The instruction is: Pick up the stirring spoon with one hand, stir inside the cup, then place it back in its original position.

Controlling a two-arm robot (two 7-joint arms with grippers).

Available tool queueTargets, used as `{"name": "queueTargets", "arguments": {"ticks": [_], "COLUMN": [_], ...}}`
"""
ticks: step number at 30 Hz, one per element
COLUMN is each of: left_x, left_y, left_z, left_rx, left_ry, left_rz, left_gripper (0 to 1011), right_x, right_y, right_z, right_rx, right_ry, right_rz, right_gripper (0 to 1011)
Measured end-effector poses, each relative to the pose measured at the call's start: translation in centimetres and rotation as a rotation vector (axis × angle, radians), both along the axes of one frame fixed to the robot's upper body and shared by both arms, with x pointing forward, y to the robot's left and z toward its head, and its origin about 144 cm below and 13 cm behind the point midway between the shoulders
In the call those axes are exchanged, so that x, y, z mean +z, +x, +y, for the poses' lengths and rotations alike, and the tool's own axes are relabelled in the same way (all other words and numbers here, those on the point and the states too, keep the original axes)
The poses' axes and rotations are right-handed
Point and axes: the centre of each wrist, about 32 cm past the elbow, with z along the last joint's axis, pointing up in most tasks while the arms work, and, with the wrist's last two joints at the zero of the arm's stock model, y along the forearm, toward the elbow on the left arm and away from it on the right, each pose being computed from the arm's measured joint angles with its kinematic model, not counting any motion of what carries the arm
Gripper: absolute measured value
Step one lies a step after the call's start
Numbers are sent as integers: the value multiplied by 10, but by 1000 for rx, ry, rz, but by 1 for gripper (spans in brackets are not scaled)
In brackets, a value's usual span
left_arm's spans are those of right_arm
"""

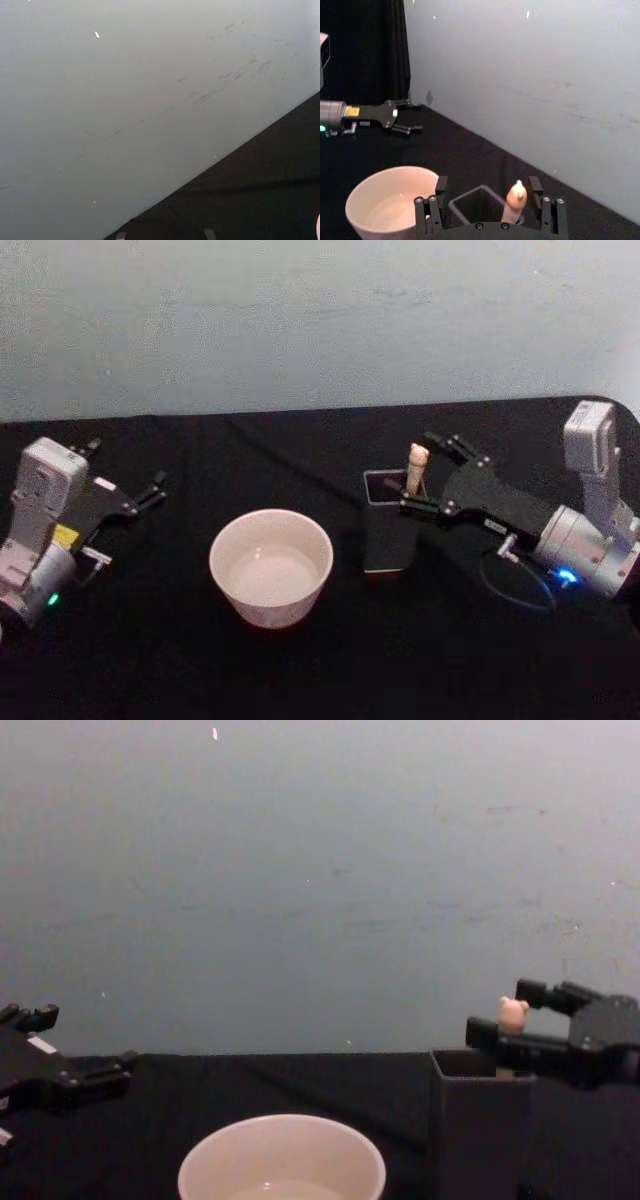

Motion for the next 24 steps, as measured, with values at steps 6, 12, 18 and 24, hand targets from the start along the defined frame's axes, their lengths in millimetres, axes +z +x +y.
{"name": "queueTargets", "arguments": {"ticks": [6, 12, 18, 24], "left_x": [0, 0, 0, 0], "left_y": [0, 0, 0, 0], "left_z": [0, 0, 0, 0], "left_rx": [0, 0, 0, 0], "left_ry": [0, 0, 0, 0], "left_rz": [0, 0, 0, 0], "left_gripper": [1001, 1001, 1001, 1001], "right_x": [16, 29, 20, -6], "right_y": [2, 2, 1, -1], "right_z": [0, -3, -3, -2], "right_rx": [-32, -184, -380, -444], "right_ry": [46, 105, 46, -47], "right_rz": [-80, -158, -125, -17], "right_gripper": [1002, 1002, 1002, 1002]}}
